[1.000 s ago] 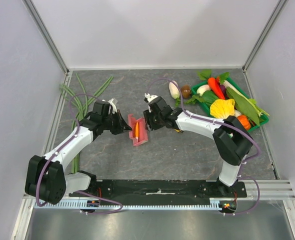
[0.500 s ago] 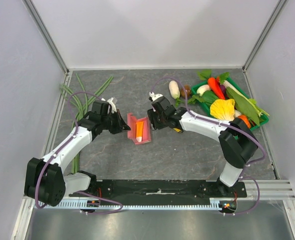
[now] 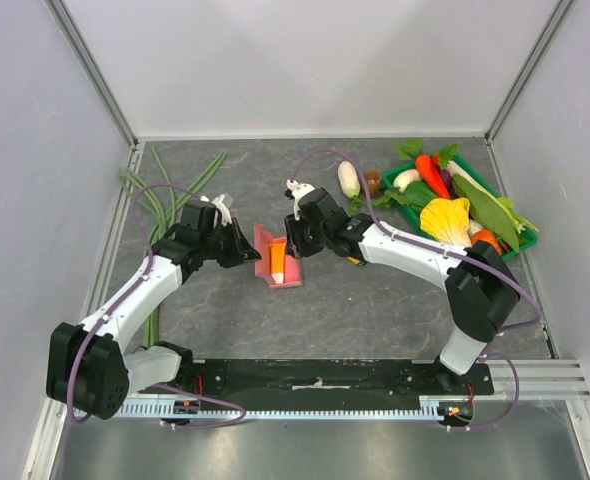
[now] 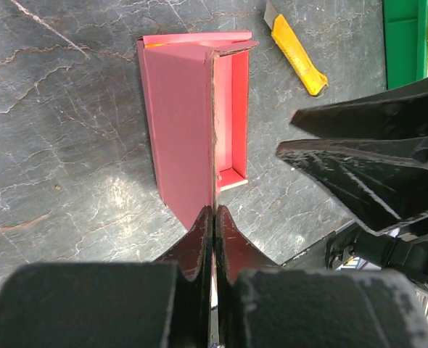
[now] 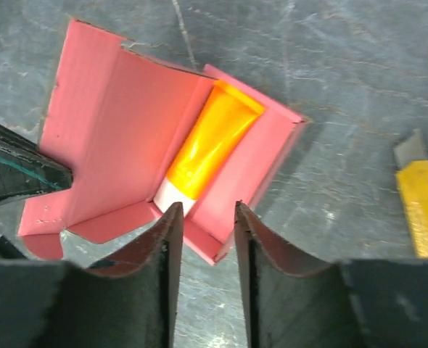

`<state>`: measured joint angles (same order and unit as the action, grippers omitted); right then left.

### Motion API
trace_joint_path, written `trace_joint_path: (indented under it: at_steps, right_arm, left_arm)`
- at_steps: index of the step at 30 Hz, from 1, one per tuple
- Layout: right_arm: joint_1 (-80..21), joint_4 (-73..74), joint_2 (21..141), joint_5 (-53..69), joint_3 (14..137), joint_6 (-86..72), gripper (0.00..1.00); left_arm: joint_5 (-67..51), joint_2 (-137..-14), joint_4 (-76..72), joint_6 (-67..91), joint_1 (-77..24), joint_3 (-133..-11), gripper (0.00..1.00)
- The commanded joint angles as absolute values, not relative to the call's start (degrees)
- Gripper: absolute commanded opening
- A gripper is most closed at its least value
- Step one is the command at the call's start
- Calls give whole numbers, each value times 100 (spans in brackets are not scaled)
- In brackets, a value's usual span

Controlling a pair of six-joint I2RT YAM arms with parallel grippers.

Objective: Unpack the express box

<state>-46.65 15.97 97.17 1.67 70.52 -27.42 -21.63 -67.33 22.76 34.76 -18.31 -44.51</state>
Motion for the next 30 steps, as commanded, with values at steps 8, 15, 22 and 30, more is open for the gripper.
trace_joint_path:
  at_steps: [8,15,22,30]
  right_arm:
    - [-4676,1152,10599,870,7251,-3182,40]
    - [-4667,554,10933,1380,7137,-3313,57]
    - [-4623,536,11294,1512,7225,-3489,55]
    - [-4597,493,11399,1668,7172,-3621,54]
  left_arm:
    - [-2303,-6434,2224,3823,-1775,-4465,2]
    - [-2312,-6407,2101,4147,-1775,-4176,2]
    - [-2092,-6285,2170,4351,-1758,-3973,2]
    - [-1916,-6065,2382,4254,-1731,-3657,2]
